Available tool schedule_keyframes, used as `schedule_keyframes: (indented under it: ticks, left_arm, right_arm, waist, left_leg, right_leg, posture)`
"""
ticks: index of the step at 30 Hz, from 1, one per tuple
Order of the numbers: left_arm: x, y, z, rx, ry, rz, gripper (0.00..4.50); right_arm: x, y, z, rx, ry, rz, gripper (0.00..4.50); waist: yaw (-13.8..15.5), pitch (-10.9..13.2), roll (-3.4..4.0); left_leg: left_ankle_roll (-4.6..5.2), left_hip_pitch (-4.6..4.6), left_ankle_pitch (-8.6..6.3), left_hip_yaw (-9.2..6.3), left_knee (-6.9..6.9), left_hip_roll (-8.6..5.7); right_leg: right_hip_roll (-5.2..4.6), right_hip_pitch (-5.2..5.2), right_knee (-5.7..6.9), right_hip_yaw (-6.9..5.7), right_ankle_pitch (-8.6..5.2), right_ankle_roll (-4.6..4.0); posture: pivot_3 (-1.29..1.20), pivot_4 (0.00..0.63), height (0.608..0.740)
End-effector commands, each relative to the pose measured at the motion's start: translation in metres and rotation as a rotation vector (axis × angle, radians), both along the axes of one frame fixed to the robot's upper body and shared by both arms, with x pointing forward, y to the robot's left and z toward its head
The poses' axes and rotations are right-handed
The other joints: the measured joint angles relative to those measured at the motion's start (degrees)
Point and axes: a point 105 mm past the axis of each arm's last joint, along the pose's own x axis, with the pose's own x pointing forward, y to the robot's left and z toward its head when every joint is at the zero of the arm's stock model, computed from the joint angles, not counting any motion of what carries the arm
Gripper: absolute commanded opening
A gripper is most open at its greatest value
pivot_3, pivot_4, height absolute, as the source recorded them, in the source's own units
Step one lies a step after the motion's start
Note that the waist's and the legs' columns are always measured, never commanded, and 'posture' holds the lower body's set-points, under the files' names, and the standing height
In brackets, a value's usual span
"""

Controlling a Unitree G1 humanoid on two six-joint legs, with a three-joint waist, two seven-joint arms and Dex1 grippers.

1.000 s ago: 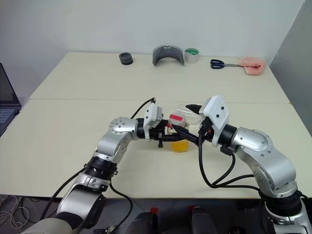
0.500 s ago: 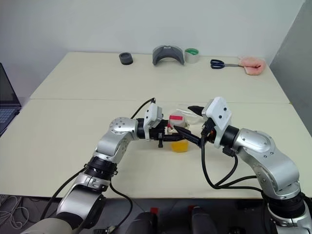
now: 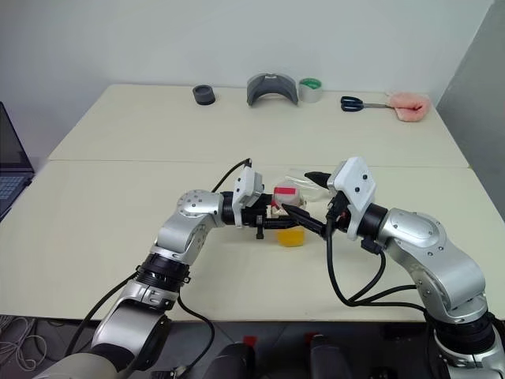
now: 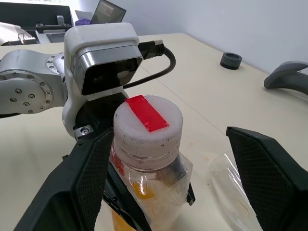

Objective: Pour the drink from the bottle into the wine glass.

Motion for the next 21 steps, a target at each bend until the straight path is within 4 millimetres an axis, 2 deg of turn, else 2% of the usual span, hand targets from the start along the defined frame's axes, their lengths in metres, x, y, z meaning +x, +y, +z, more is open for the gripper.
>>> schedule_keyframes:
  ticks: [1, 21]
  left_arm:
    - [-0.0057, -0.0027, 0.0131, -0.027, -0.053, -0.034, 1.69]
    - [-0.0046, -0.0021, 0.0135, -0.027, -0.056, -0.03, 1.69]
  right_arm:
    - [-0.0008, -0.0071, 0.0144, 0.02, -0.059, -0.026, 3.96]
    - [-0.0023, -0.0093, 0.0154, 0.021, -0.054, -0.019, 3.96]
  waist:
    - [0.0, 0.0, 0.0]
    - [0.0, 0.0, 0.0]
  left_leg:
    - [0.0, 0.0, 0.0, 0.0, 0.0, 0.0]
    - [0.0, 0.0, 0.0, 0.0, 0.0, 0.0]
  right_leg:
    - [0.0, 0.0, 0.0, 0.0, 0.0, 0.0]
    - [0.0, 0.0, 0.0, 0.0, 0.0, 0.0]
  posture:
    - [0.0, 0.15, 0.74]
    - [0.0, 0.15, 0.74]
